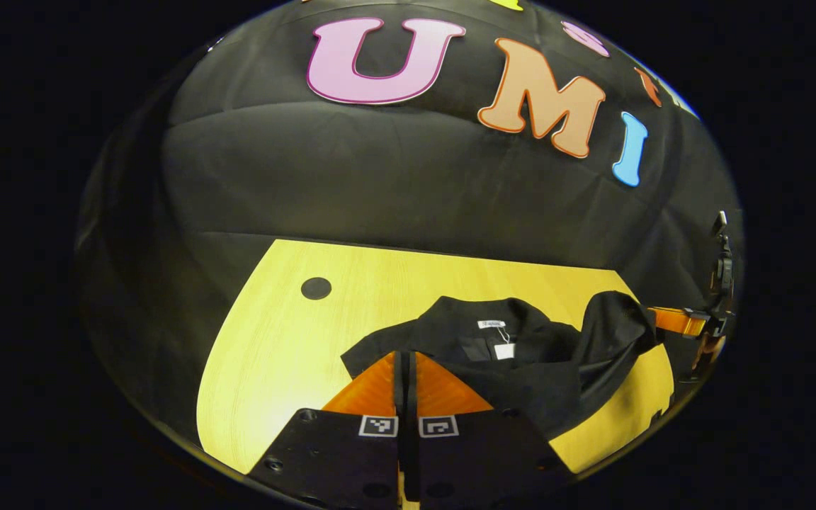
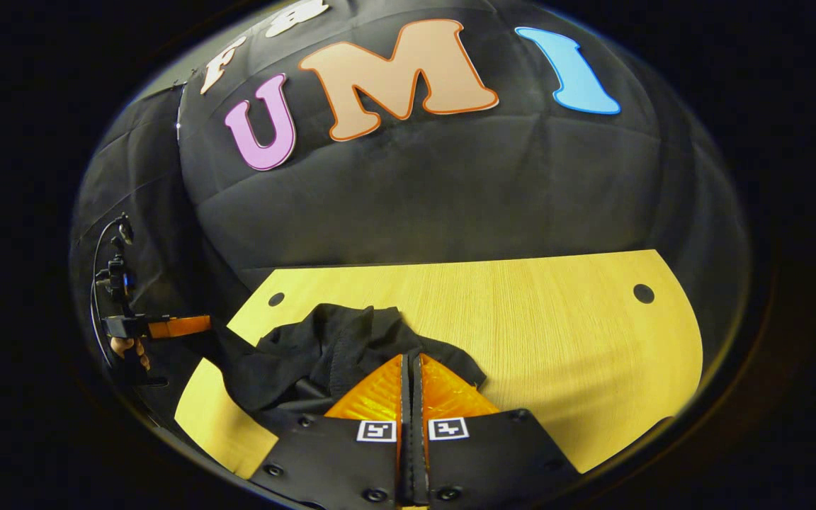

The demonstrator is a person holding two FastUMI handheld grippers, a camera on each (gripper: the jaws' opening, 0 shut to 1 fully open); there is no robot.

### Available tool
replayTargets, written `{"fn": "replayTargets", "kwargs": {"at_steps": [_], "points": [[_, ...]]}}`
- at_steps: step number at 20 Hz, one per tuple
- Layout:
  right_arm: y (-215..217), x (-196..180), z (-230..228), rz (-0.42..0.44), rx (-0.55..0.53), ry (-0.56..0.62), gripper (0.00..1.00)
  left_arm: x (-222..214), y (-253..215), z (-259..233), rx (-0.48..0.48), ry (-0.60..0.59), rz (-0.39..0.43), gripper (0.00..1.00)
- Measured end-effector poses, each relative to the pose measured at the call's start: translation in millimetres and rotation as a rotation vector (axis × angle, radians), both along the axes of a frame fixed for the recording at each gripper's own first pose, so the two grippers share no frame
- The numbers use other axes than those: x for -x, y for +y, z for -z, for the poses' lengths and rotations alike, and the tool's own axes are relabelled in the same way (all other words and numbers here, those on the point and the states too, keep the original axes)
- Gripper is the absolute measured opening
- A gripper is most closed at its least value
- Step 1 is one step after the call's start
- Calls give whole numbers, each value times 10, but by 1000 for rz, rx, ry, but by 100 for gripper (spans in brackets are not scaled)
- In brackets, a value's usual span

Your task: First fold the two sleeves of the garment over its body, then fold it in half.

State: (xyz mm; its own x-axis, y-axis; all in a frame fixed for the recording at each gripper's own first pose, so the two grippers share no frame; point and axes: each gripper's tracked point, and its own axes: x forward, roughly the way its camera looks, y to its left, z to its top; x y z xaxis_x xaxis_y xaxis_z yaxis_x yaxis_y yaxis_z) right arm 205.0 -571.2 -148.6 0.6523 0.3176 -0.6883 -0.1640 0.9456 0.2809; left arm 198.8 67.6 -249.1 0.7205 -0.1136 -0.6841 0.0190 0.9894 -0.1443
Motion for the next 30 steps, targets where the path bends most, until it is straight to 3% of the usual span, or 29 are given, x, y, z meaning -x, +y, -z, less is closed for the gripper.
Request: {"fn": "replayTargets", "kwargs": {"at_steps": [2, 4, 7, 8, 9, 13, 17, 22, 23, 24, 25, 27, 28, 30], "points": [[-8, -103, 5, 12, -21, 6, 2, -162, 70, 7, -32, -29, -29, 0], [-95, -301, -73, 90, -20, -48, 5, -339, 306, -114, -161, -102, -104, 0], [-365, -517, -336, 187, 37, -201, 75, -610, 345, -627, -170, -336, -157, 99], [-382, -541, -376, 194, 48, -225, 98, -608, 288, -769, -170, -369, -151, 88], [-412, -487, -420, 197, 61, -232, 98, -608, 288, -776, -181, -376, -147, 94], [-469, -349, -435, 194, 73, -230, 98, -548, 303, -822, -180, -355, -157, 94], [-465, -65, -679, 199, 93, -301, 98, -267, 338, -1219, -190, -420, -167, 93], [-403, 621, -1235, 228, 91, -458, 98, 315, 264, -1886, -225, -552, -128, 93], [-395, 774, -1349, 233, 99, -498, 94, 458, 217, -1991, -229, -574, -117, 94], [-381, 921, -1454, 237, 109, -531, 98, 615, 190, -2089, -233, -593, -108, 93], [-354, 1111, -1528, 238, 113, -554, 94, 774, 164, -2188, -238, -615, -97, 93], [-327, 1467, -1617, 240, 115, -572, 97, 1071, 111, -2334, -246, -655, -75, 93], [-296, 1632, -1637, 243, 109, -568, 94, 1213, 96, -2351, -250, -659, -65, 93], [-210, 1921, -1648, 247, 92, -566, 100, 1470, 72, -2371, -248, -661, -55, 93]]}}
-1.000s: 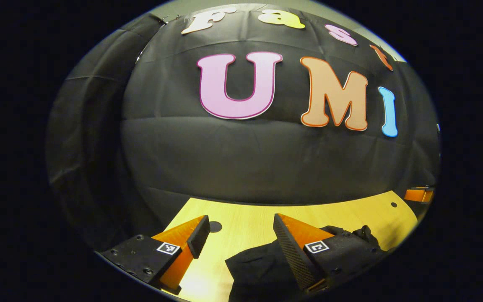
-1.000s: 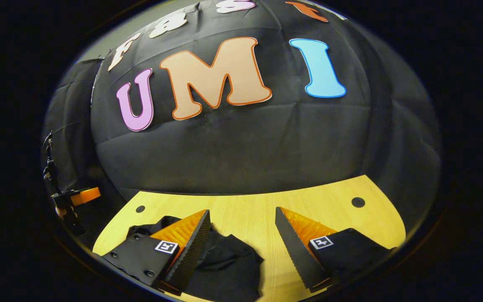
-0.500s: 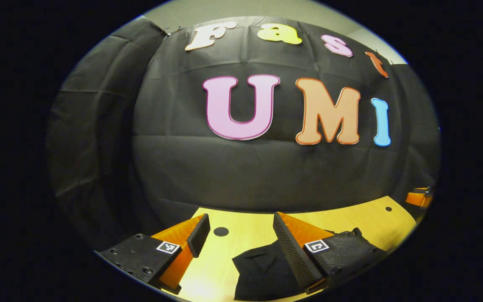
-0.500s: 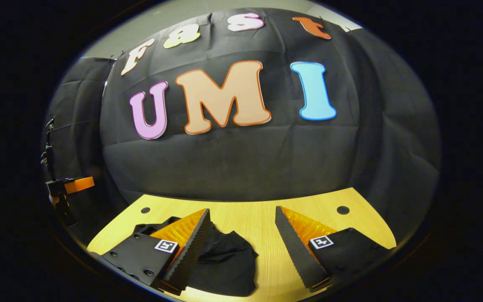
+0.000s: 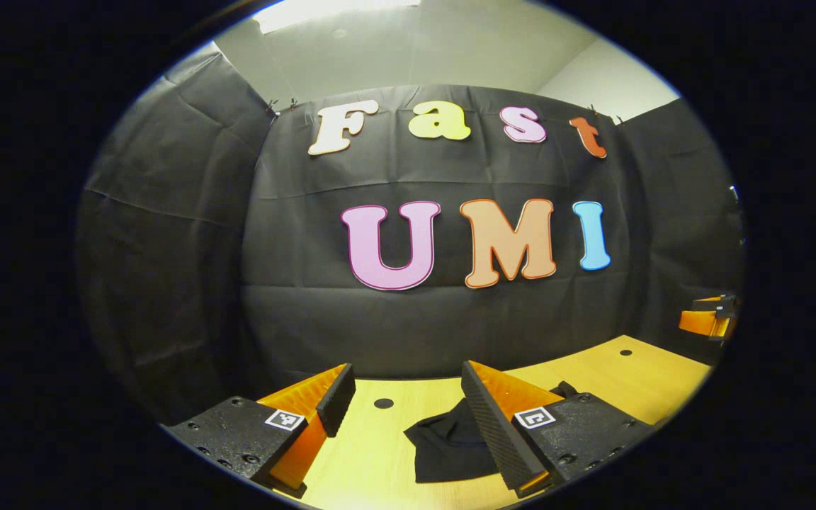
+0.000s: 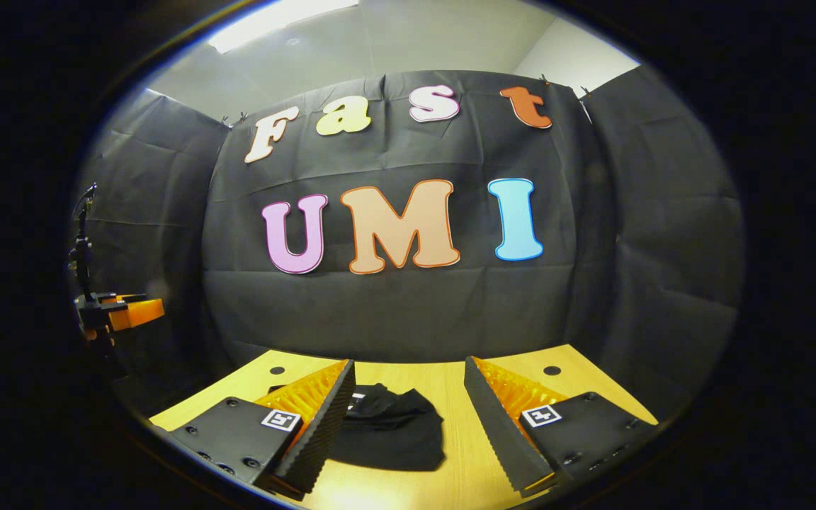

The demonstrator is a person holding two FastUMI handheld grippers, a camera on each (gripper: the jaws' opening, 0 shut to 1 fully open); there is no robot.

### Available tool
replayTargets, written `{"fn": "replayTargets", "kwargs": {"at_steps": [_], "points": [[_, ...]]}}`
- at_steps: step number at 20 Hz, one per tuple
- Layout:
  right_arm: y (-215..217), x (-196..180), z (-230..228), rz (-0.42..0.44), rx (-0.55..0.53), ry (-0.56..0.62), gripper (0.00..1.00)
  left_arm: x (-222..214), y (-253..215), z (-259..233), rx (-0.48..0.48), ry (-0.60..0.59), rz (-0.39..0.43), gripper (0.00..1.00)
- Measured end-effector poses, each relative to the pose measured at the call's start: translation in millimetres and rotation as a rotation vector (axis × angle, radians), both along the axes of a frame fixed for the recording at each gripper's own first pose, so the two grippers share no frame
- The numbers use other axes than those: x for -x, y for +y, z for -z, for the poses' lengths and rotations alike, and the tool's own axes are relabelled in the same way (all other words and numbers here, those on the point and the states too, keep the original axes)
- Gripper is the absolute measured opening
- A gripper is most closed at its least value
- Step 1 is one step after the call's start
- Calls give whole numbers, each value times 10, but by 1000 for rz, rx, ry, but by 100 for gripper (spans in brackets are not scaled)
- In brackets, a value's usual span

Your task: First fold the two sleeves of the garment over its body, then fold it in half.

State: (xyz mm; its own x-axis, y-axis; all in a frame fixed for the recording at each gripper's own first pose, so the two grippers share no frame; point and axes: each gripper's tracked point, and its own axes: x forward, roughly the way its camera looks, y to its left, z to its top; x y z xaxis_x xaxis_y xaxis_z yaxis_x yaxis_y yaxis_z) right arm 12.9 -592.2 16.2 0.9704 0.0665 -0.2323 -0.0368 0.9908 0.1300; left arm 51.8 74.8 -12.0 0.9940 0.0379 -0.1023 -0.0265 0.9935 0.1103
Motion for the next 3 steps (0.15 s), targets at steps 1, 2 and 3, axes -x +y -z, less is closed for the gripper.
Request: {"fn": "replayTargets", "kwargs": {"at_steps": [1, 2, 3], "points": [[17, 119, 3, 1, 0, 1, 100, 123, 2, -8, 9, 0, -2, 93], [33, 247, -6, 7, -1, 1, 94, 230, 1, -12, 21, -3, -9, 93], [63, 370, 1, 6, -4, 0, 97, 340, 3, -16, 33, -2, -15, 93]]}}
